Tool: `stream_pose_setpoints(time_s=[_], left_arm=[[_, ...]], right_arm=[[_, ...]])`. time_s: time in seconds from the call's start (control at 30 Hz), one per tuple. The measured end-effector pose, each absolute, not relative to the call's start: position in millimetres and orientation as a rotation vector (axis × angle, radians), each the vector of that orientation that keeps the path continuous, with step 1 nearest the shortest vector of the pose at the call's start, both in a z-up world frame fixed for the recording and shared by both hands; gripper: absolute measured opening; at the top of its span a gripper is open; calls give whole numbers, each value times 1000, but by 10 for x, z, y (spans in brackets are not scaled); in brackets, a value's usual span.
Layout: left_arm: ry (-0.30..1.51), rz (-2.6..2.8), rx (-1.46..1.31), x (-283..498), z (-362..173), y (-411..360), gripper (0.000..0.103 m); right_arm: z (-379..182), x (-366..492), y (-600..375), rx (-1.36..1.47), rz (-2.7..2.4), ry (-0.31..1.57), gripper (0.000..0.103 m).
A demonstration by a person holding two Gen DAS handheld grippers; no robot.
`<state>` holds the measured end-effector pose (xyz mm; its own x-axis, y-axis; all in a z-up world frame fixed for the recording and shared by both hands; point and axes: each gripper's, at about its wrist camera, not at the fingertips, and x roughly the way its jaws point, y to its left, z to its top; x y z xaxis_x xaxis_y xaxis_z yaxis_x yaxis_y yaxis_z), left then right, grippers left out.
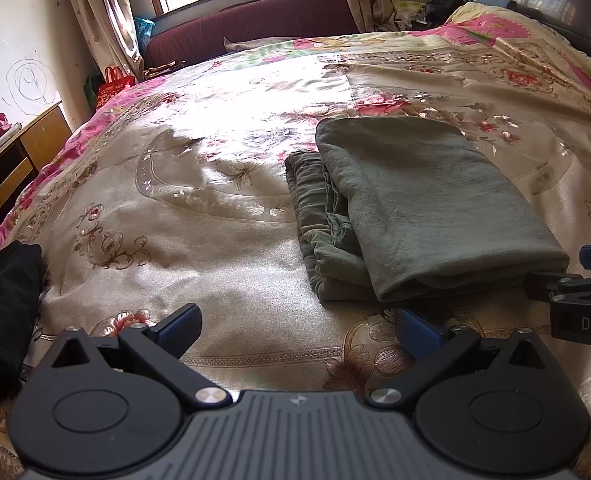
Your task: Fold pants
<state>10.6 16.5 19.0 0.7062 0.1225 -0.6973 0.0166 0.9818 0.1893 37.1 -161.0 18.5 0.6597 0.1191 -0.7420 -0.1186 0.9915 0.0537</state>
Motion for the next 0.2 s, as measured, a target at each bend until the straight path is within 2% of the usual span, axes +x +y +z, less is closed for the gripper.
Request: stream_pose_setpoints(time_s=[0.2], left_arm=[[783, 63, 188, 106, 193, 158, 103]], right_arm=[[185, 370, -1613, 3, 135, 840, 64]])
